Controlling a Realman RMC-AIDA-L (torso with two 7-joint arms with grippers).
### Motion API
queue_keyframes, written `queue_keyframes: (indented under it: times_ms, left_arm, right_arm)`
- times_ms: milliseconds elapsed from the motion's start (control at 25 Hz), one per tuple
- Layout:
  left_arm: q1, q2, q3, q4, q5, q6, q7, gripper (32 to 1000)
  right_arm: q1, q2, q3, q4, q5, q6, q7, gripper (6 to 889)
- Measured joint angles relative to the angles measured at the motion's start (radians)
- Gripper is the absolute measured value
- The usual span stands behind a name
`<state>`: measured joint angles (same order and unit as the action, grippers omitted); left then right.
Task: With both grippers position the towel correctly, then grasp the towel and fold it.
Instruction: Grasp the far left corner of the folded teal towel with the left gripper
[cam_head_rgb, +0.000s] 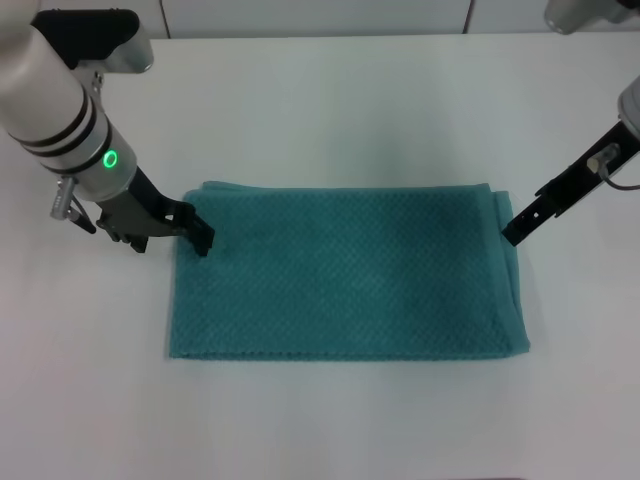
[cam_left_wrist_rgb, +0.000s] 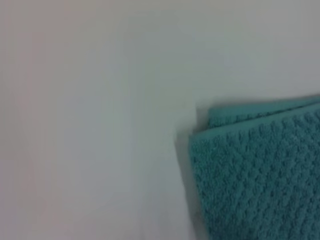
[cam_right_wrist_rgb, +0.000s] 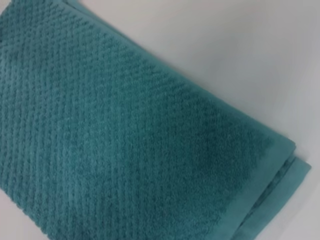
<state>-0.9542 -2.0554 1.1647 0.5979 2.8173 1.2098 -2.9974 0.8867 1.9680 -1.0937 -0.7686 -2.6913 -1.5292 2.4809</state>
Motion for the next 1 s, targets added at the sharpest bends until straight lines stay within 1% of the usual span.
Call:
queue_keyframes:
  times_ms: [320, 480, 720, 1000]
  left_arm:
    - [-0.002, -0.0017, 0.015, -0.04, 0.002, -0.042, 0.001, 877]
    - [-0.002, -0.004, 0.043, -0.046, 0.002, -0.055, 0.001, 877]
    - [-0.005, -0.0068, 0.065, -0.067, 0.003, -0.063, 0.001, 877]
    - [-0.017, -0.0117, 0.107, -0.078, 0.004, -0.076, 0.0, 877]
  right_arm:
    - [0.0, 0.0, 0.0, 0.0, 0.001, 0.009, -0.002, 854]
    - [0.0, 0.0, 0.0, 0.0, 0.002, 0.01, -0.002, 854]
    - [0.0, 0.0, 0.0, 0.0, 0.003, 0.015, -0.003, 853]
    - [0.001, 0.002, 0.0, 0.0, 0.004, 0.019, -0.004, 853]
